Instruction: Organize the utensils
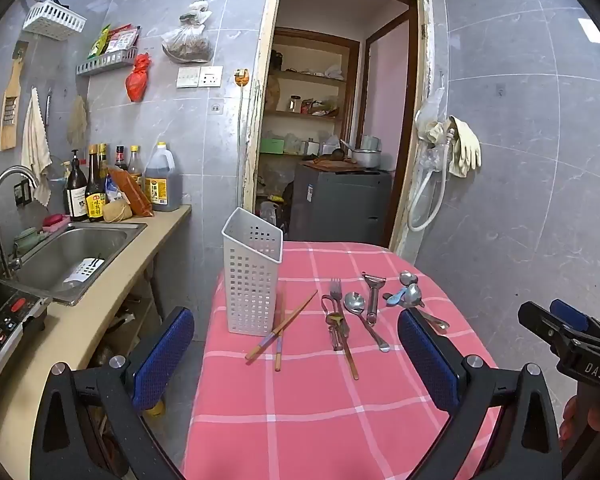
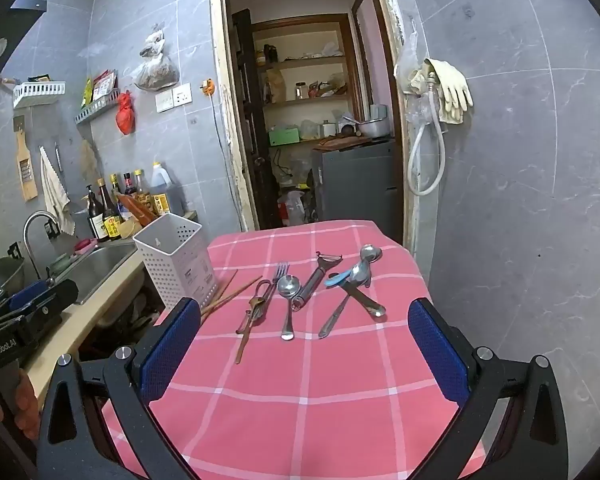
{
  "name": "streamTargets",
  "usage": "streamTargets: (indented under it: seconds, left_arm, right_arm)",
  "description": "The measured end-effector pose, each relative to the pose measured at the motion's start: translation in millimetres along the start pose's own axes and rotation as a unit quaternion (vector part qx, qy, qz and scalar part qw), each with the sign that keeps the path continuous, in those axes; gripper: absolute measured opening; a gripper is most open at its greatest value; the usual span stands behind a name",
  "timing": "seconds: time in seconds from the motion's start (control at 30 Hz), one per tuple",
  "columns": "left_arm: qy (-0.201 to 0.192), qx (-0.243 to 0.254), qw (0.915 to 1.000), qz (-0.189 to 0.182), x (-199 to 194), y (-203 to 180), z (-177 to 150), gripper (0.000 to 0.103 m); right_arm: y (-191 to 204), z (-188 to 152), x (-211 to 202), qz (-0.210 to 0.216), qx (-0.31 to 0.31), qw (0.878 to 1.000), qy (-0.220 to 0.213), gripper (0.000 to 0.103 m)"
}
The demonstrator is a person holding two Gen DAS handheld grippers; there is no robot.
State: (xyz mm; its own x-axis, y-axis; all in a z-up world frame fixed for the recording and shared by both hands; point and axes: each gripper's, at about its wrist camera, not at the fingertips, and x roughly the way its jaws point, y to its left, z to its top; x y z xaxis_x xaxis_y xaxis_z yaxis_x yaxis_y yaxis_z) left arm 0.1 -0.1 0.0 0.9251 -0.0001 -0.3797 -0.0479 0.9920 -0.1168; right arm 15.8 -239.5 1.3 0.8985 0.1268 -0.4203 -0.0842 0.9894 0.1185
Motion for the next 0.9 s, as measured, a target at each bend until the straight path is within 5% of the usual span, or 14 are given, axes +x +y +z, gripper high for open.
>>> streamTargets:
  seconds: [0.9]
  left_arm:
    - [0.007, 0.003, 1.0, -0.006, 5.0, -1.5, -1.5, 0.103]
  right_arm:
    - [0.4, 0.1, 1.3, 0.001, 0.003, 1.0, 0.004, 0.102]
